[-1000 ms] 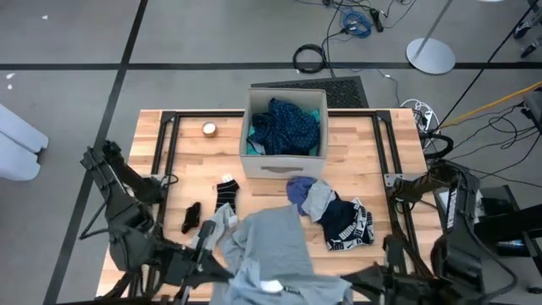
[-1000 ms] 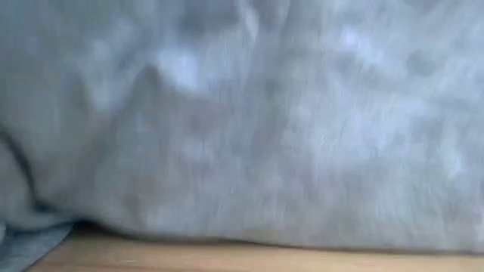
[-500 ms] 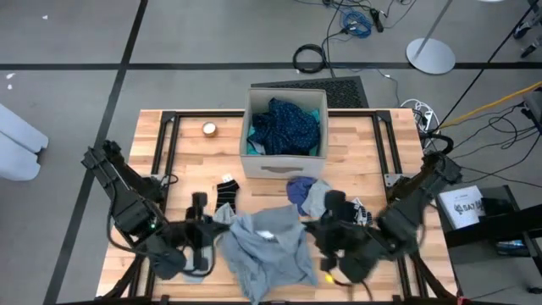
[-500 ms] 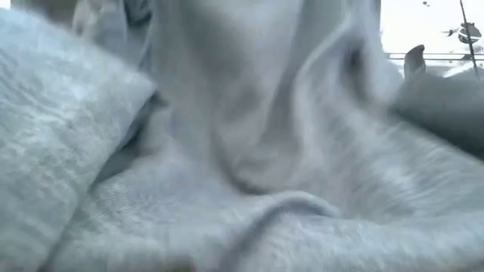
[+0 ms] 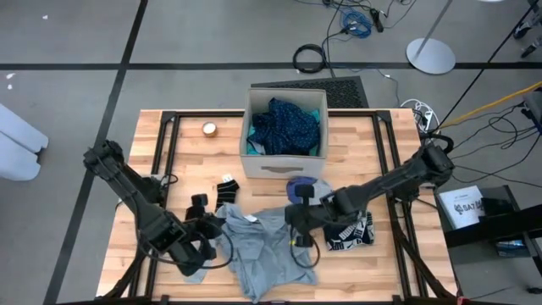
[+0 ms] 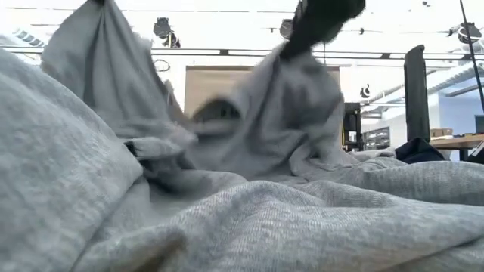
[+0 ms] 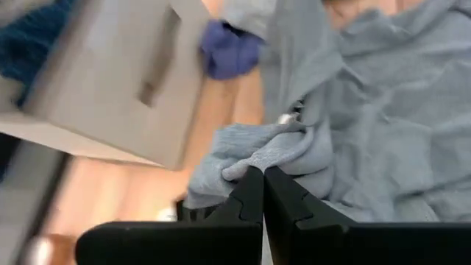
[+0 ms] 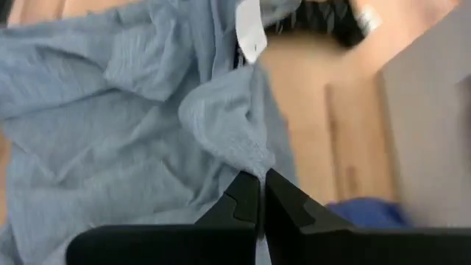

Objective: Sort clothes
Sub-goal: Put the gray shirt into the laundry organizer

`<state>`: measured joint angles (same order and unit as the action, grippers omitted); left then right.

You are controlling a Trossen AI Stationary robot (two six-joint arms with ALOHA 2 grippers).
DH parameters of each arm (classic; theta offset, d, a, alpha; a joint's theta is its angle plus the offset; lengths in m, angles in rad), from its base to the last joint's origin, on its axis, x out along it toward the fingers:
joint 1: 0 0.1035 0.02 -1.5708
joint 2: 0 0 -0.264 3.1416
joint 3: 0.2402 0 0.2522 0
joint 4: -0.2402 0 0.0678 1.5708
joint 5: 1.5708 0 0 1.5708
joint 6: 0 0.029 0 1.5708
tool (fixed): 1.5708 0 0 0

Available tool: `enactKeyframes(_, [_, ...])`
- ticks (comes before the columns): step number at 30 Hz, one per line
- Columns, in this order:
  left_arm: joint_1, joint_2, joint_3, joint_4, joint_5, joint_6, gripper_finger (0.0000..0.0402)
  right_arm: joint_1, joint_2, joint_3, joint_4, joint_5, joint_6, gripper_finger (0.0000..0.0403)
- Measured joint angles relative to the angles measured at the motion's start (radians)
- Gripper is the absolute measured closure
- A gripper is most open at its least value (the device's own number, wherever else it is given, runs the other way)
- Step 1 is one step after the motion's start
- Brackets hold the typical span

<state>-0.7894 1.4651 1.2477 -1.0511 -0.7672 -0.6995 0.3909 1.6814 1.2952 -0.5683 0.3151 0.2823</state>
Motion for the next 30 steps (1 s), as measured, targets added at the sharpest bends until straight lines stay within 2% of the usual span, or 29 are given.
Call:
enactKeyframes(5, [0.018, 0.0, -0.117, 0.264, 0.155, 0.07, 0.04, -0.025, 0.0, -0.139, 0.106, -0.189, 0.046, 0.0403])
enactKeyframes(9, [0.022, 0.001, -0.175, 0.477, 0.265, 0.161, 0.04, 0.005, 0.0, -0.211, 0.165, -0.33, 0.096, 0.0403])
enactKeyframes(14, [0.022, 0.001, -0.2, 0.614, 0.401, 0.213, 0.04, 0.078, 0.0, -0.24, 0.224, -0.354, 0.19, 0.0403])
enactKeyframes(17, [0.022, 0.004, -0.217, 0.629, 0.481, 0.207, 0.04, 0.119, 0.0, -0.245, 0.257, -0.367, 0.222, 0.0403])
enactKeyframes(22, [0.026, 0.053, -0.226, 0.646, 0.501, 0.161, 0.04, 0.156, 0.017, -0.247, 0.318, -0.341, 0.271, 0.0403])
enactKeyframes(26, [0.037, 0.12, -0.227, 0.748, 0.503, 0.162, 0.04, 0.166, 0.061, -0.247, 0.372, -0.346, 0.312, 0.0403])
enactKeyframes(30, [0.042, 0.173, -0.224, 0.784, 0.513, 0.147, 0.0385, 0.169, 0.111, -0.245, 0.378, -0.406, 0.355, 0.0403])
